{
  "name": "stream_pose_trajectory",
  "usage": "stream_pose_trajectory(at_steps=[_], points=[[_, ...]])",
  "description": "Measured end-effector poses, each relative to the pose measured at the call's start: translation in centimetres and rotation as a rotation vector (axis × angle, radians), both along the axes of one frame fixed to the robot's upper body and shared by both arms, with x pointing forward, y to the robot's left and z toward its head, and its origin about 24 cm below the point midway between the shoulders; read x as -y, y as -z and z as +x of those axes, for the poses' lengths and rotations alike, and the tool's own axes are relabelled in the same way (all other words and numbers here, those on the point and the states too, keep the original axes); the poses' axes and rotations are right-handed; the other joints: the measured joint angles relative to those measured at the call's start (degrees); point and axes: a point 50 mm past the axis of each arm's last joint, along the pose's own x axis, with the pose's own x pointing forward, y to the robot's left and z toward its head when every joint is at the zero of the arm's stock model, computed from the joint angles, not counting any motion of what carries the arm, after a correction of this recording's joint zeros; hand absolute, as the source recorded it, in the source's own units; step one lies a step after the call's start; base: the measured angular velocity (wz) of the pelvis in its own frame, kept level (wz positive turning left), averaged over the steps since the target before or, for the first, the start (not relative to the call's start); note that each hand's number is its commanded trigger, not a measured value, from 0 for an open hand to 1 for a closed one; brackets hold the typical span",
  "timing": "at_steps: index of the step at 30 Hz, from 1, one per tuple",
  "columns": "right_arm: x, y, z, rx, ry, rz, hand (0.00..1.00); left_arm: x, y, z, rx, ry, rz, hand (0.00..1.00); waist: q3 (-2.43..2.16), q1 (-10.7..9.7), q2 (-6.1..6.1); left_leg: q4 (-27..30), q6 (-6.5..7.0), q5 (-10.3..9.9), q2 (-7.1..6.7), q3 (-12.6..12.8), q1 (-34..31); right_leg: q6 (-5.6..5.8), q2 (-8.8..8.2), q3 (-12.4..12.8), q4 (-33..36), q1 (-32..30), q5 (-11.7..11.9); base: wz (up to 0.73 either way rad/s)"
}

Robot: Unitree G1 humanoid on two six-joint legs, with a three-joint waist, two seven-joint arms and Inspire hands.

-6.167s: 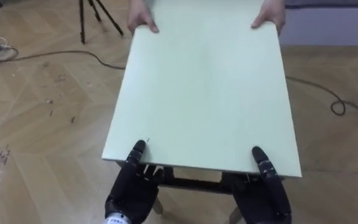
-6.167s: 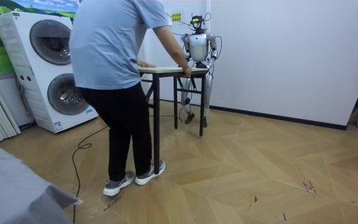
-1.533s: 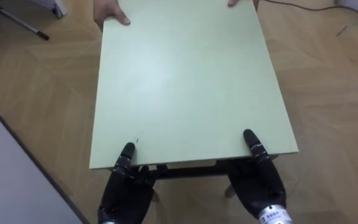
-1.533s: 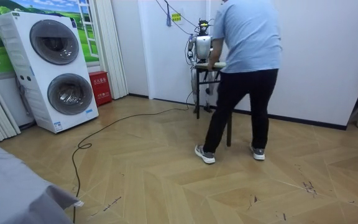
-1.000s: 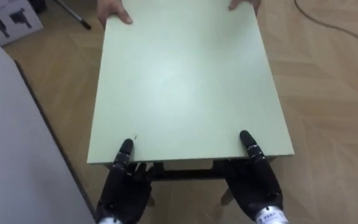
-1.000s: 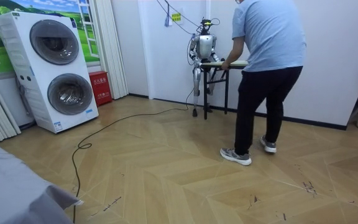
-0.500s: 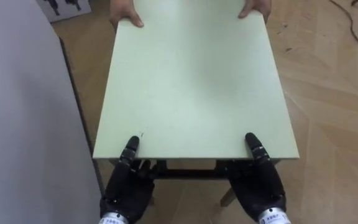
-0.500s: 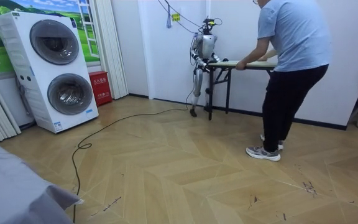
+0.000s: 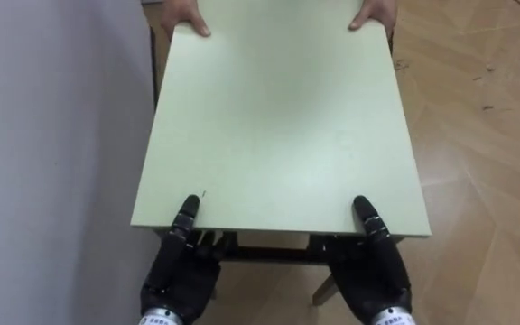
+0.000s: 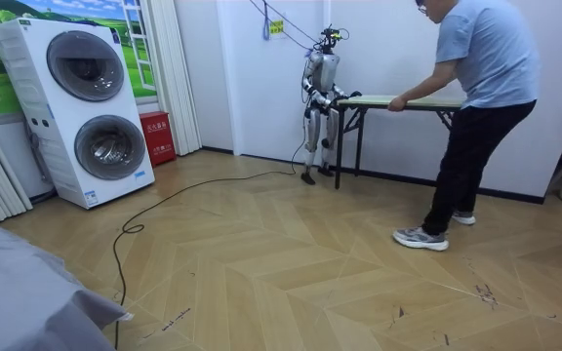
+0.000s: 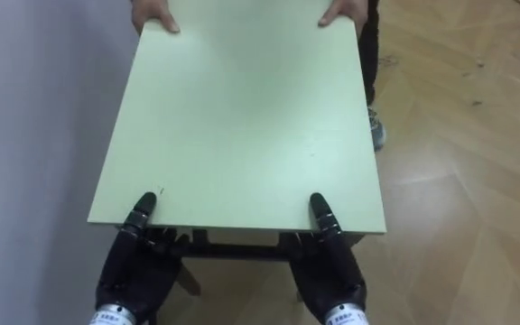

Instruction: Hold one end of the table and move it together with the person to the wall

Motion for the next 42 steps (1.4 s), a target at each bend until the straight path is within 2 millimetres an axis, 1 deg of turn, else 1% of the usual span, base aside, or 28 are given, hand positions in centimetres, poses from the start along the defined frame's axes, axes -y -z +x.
stream_pose_trajectory(at_steps=[2, 3, 4, 5, 6, 7, 8, 10, 11, 13, 18, 21, 22, 23, 24, 25, 26, 27, 28, 29, 30, 31, 32, 33, 34, 35, 37, 42], points=[[0.1, 0.0, 0.0, 0.002, 0.001, -0.006, 1.00, 0.2, 0.1, -0.1, -0.005, 0.007, -0.004, 1.00, 0.34, -0.8, 0.61, 0.2, 0.01, 0.0, -0.26, -4.7, 0.7, -0.21, -0.77, -0.8, 6.7, -2.7, -2.2, 0.48], [0.0, 0.0, 0.0, 0.001, -0.004, -0.011, 1.00, 0.1, 0.1, -0.1, -0.005, 0.006, -0.001, 1.00, 0.32, -1.6, 0.88, 0.9, 0.00, 0.0, -0.47, -8.4, 0.1, -0.99, 0.41, 1.2, 5.3, -4.2, -3.8, 0.52], [-0.2, -0.2, 0.3, 0.017, -0.013, -0.014, 1.00, -0.1, 0.0, 0.1, 0.004, -0.004, 0.004, 1.00, -0.14, -1.6, 0.02, 1.1, -0.10, 0.0, -1.33, -9.9, -1.2, -3.10, 1.82, 3.3, -0.6, -5.8, -1.2, 0.82], [0.1, -0.2, 0.4, 0.026, -0.011, -0.033, 1.00, 0.2, 0.2, 0.2, -0.004, -0.012, -0.008, 1.00, -0.10, -2.8, 1.64, 0.8, -0.74, 0.0, -0.94, -7.0, -2.2, -3.99, 1.24, -0.1, 0.0, -5.4, 0.0, 0.78], [0.0, -0.2, 0.2, 0.028, -0.008, -0.032, 1.00, 0.3, 0.3, 0.0, -0.011, -0.008, -0.010, 1.00, -0.11, -3.5, 1.93, 0.5, -1.16, 0.4, -0.47, -2.7, -2.3, -4.07, 0.93, -1.8, 0.1, -4.9, -0.1, 1.00], [0.3, 0.0, -0.2, 0.025, -0.004, -0.031, 1.00, 0.3, 0.5, -0.4, -0.017, -0.005, -0.013, 1.00, -0.16, -4.5, 2.08, -0.9, -1.03, 1.3, 0.70, 6.7, -1.9, -4.06, 0.83, -2.9, 0.2, -3.9, -0.2, 0.95], [0.3, 0.1, -0.5, 0.021, 0.000, -0.026, 1.00, 0.3, 0.5, -0.5, -0.017, -0.001, -0.013, 1.00, -0.02, -5.1, 1.68, -2.2, -0.38, 2.6, 1.42, 13.9, -1.1, -3.96, 0.80, -3.0, 0.2, -2.9, -0.2, 0.88], [0.4, 0.1, -0.5, 0.023, 0.004, -0.025, 1.00, 0.3, 0.4, -0.2, -0.013, 0.005, -0.013, 1.00, 0.10, -5.3, 1.36, -4.1, -0.32, 3.3, 1.98, 17.5, 0.6, -3.92, 1.30, -2.8, 0.1, -2.4, -0.3, 0.46], [0.5, 0.0, -0.4, 0.025, 0.001, -0.026, 1.00, 0.3, 0.4, -0.2, -0.015, 0.008, -0.015, 1.00, 0.07, -4.2, 1.14, -4.4, -0.33, 3.3, 2.07, 17.8, 1.0, -3.92, 1.48, -2.8, 0.0, -2.3, -0.3, 0.00], [0.4, 0.0, -0.3, 0.024, -0.013, -0.028, 1.00, 0.3, 0.5, -0.3, -0.022, -0.001, -0.021, 1.00, 0.12, -3.4, 1.10, -4.3, -0.34, 3.3, 1.94, 17.8, 1.1, -3.92, 1.27, -3.2, 0.0, -2.3, -0.3, -0.23], [-0.1, 0.1, -0.4, 0.015, -0.037, -0.026, 1.00, -0.2, 0.5, 0.0, -0.029, -0.018, -0.004, 1.00, 0.17, -4.0, 0.77, -4.6, -0.15, 3.2, 1.39, 17.9, 1.0, -3.90, 0.77, -3.3, 0.2, -2.4, -0.3, 0.05], [-0.6, 0.1, -0.4, 0.016, -0.047, -0.019, 1.00, -0.5, 0.4, 0.3, -0.035, -0.038, 0.003, 1.00, 0.20, -3.8, 0.62, -5.8, -0.07, 3.2, 1.08, 17.6, 2.7, -3.48, 0.02, -5.1, 3.0, -2.8, -0.5, -0.11], [-0.7, 0.2, -0.6, 0.006, -0.045, -0.018, 1.00, -0.4, 0.5, 0.3, -0.041, -0.038, 0.006, 1.00, 0.45, -3.8, 0.90, -6.2, 0.15, 3.1, 1.71, 15.4, 4.4, -2.35, -1.10, -6.4, 10.1, -5.0, -1.2, -0.23], [-0.8, 0.4, -0.7, -0.004, -0.045, -0.018, 1.00, -0.5, 0.7, 0.1, -0.048, -0.049, 0.007, 1.00, 0.83, -3.8, 1.48, -5.8, 0.59, 2.8, 2.17, 11.3, 5.2, -1.10, -1.19, -4.6, 11.8, -8.5, -3.4, -0.32], [-1.1, 0.3, -0.6, -0.001, -0.050, -0.019, 1.00, -0.6, 0.7, 0.1, -0.045, -0.061, 0.010, 1.00, 0.72, -3.3, 1.12, -5.3, 0.66, 2.6, 1.87, 10.9, 4.6, -1.65, -1.22, -3.2, 8.2, -9.9, -3.1, -0.30], [-1.4, 0.1, -0.4, 0.013, -0.054, -0.014, 1.00, -0.9, 0.5, 0.2, -0.036, -0.079, 0.012, 1.00, 0.46, -2.6, -0.02, -3.2, 0.44, 0.9, 0.56, 11.7, 3.1, -3.78, -3.31, -2.9, 2.6, -12.0, 4.0, 0.00], [-1.1, 0.3, -0.6, 0.006, -0.050, -0.024, 1.00, -0.5, 0.9, 0.3, -0.061, -0.076, 0.009, 1.00, 0.26, -3.3, 2.00, -2.0, 0.18, -1.6, 1.53, 13.0, 2.5, -3.62, -3.47, -4.8, 5.8, -12.2, 2.9, 0.22], [-1.0, 0.4, -0.6, 0.002, -0.052, -0.031, 1.00, -0.4, 1.0, 0.4, -0.068, -0.069, 0.010, 1.00, 0.28, -3.4, 2.28, -2.0, 0.08, -1.8, 1.53, 14.2, 2.6, -3.53, -3.70, -5.2, 6.7, -12.2, 2.9, 0.48], [-0.8, 0.5, -0.7, -0.005, -0.045, -0.027, 1.00, -0.3, 0.9, 0.7, -0.063, -0.054, 0.017, 1.00, 0.39, -4.0, 2.07, -2.3, 0.06, -1.6, 1.55, 16.3, 2.6, -3.43, -4.14, -5.2, 7.8, -12.1, 2.8, 0.67], [-0.6, 0.6, -0.9, -0.014, -0.028, -0.013, 1.00, -0.1, 0.7, 1.2, -0.052, -0.031, 0.032, 1.00, 0.45, -5.2, 1.52, -3.4, 0.73, -1.0, 1.55, 17.3, 3.0, -2.68, -4.73, -4.2, 8.3, -11.6, 2.4, 0.86], [-0.4, 0.7, -1.1, -0.020, -0.017, -0.010, 1.00, 0.0, 0.7, 1.4, -0.051, -0.017, 0.040, 1.00, 0.40, -5.8, 1.31, -3.8, 1.13, -0.7, 1.40, 17.2, 3.4, -2.17, -4.98, -3.8, 8.5, -11.1, 2.0, 0.93], [0.1, 0.9, -1.6, -0.035, 0.003, -0.007, 1.00, 0.4, 0.7, 1.6, -0.054, 0.008, 0.057, 1.00, 0.52, -6.0, 0.65, -4.6, 1.66, -0.3, 0.74, 15.6, 4.8, -1.05, -5.14, -3.3, 10.3, -10.9, 1.3, 0.57], [-0.1, 1.2, -2.2, -0.057, 0.005, 0.004, 1.00, 0.2, 0.9, 1.4, -0.067, 0.012, 0.070, 1.00, 0.38, -6.1, 0.17, -4.4, 1.70, -0.3, 0.41, 12.3, 5.9, -0.21, -4.51, -1.0, 11.0, -11.4, 0.4, 0.27], [-0.3, 1.3, -2.4, -0.066, 0.000, 0.010, 1.00, 0.0, 1.0, 1.3, -0.070, 0.014, 0.078, 1.00, 0.16, -5.8, -0.23, -4.1, 1.71, -0.3, 0.20, 11.0, 6.0, -0.17, -3.30, 1.3, 9.2, -11.3, 0.7, -0.03], [-0.4, 1.4, -2.6, -0.075, -0.012, 0.015, 1.00, -0.3, 1.0, 1.2, -0.072, 0.017, 0.093, 1.00, -0.12, -5.5, -1.01, -3.8, 1.68, -0.5, -0.55, 10.4, 5.6, -0.63, -1.98, 3.2, 5.5, -10.2, 1.6, -0.11], [-0.2, 1.4, -2.5, -0.075, -0.017, 0.009, 1.00, -0.3, 1.1, 1.2, -0.074, 0.016, 0.094, 1.00, 0.12, -5.2, -0.44, -4.0, 1.69, -0.8, -0.47, 11.4, 5.5, -0.57, -2.51, 3.1, 4.5, -9.5, 2.0, -0.04], [-0.1, 1.4, -2.6, -0.078, -0.014, 0.009, 1.00, -0.3, 1.1, 1.2, -0.073, 0.021, 0.105, 1.00, 0.14, -5.3, -0.36, -4.2, 1.67, -0.8, -0.41, 13.5, 5.7, -0.56, -2.50, 3.2, 4.1, -9.0, 2.0, 0.11], [0.4, 1.6, -2.8, -0.092, -0.011, 0.002, 1.00, -0.1, 1.3, 0.8, -0.087, 0.039, 0.109, 1.00, 0.17, -5.6, -0.35, -5.4, 1.68, -0.8, -0.46, 14.0, 6.9, -0.20, -1.42, 4.8, 2.5, -7.5, 2.1, 0.08]])
